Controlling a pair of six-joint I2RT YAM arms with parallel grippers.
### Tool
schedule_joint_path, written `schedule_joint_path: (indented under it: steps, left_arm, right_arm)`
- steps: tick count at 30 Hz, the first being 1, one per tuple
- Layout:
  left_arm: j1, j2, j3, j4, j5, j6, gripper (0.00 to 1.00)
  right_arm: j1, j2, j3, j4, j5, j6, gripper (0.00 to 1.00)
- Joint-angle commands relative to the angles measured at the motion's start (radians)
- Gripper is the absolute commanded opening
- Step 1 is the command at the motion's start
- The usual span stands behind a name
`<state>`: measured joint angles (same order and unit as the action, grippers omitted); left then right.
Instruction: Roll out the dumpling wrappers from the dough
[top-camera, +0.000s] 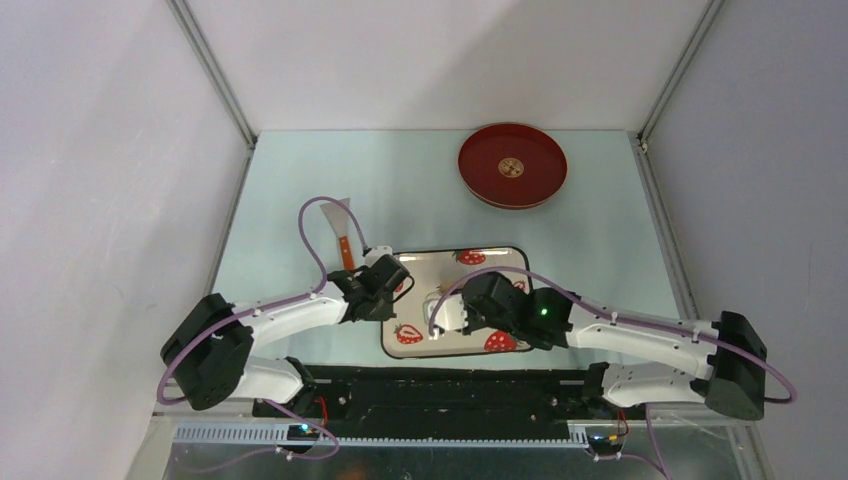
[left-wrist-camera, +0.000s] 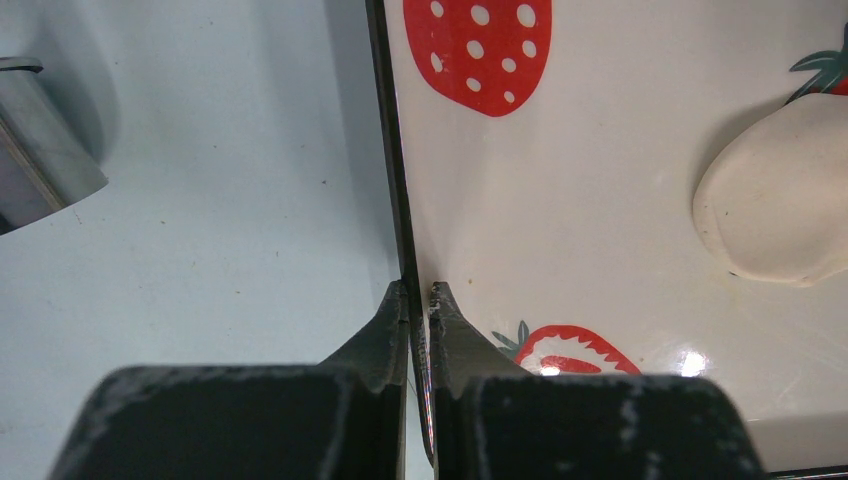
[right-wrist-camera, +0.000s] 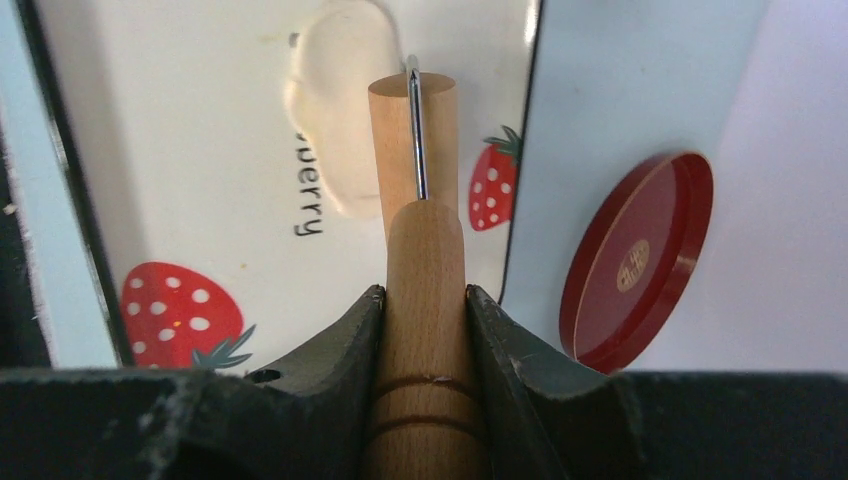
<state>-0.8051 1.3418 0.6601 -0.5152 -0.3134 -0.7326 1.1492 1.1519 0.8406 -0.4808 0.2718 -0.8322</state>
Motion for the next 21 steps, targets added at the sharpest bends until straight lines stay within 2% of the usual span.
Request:
schedule_joint_path:
  steps: [1, 8, 21]
  left_arm:
    - [0.003, 0.057, -0.071, -0.124, -0.038, 0.033, 0.02]
    - [0.002, 0.051, -0.076, -0.124, -0.036, 0.032, 0.01]
    - [0.002, 0.054, -0.076, -0.124, -0.036, 0.032, 0.02]
  right_arm:
    - [0.053, 0.055, 0.057, -0.011, 0.011, -0.037, 0.0]
    - [0.092, 0.183, 0.101, -0.003, 0.012, -0.055, 0.0]
    - [0.121, 0.231, 0.103, -0.046, -0.048, 0.0, 0.0]
